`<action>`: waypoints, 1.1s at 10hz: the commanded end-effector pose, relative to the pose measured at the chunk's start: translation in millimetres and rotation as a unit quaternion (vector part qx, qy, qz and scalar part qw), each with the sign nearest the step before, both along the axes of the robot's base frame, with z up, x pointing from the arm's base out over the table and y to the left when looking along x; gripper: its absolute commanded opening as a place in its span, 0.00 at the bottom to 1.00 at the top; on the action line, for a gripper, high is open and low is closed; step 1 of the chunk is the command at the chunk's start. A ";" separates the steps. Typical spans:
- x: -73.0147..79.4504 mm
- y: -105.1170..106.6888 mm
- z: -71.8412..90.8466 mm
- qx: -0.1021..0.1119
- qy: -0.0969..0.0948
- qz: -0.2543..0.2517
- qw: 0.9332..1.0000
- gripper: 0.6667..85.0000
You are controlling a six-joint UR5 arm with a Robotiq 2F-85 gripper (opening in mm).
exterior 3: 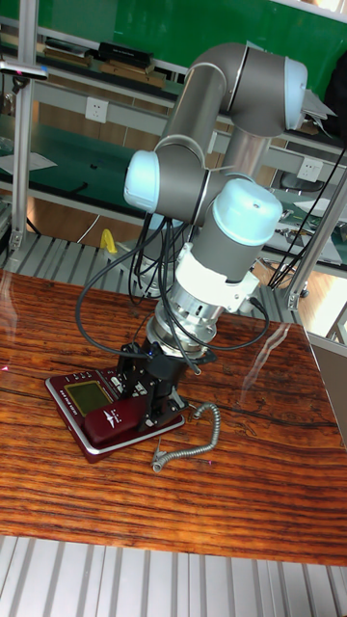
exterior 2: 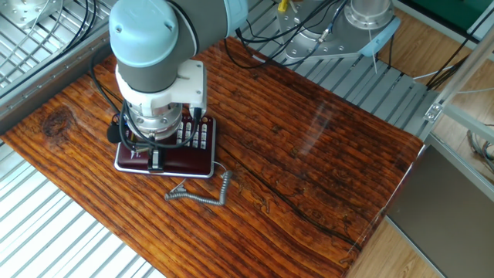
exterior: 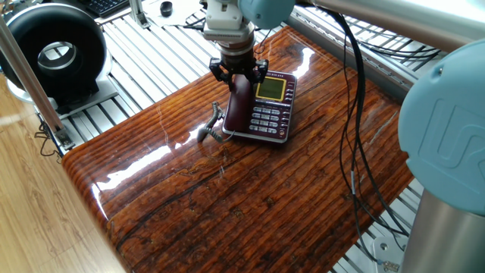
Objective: Place the handset of the telephone on the corresponding phone cradle
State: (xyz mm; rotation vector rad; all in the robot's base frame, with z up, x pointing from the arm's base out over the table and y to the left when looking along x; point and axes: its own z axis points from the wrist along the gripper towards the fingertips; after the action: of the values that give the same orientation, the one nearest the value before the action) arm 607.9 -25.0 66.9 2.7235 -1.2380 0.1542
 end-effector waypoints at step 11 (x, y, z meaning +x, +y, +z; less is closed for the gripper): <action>0.9 2.0 -1.6 0.013 -0.001 0.003 1.000 0.27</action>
State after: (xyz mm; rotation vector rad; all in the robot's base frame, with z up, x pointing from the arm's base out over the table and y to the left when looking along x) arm 608.5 -24.2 64.8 2.7426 -1.2307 0.1474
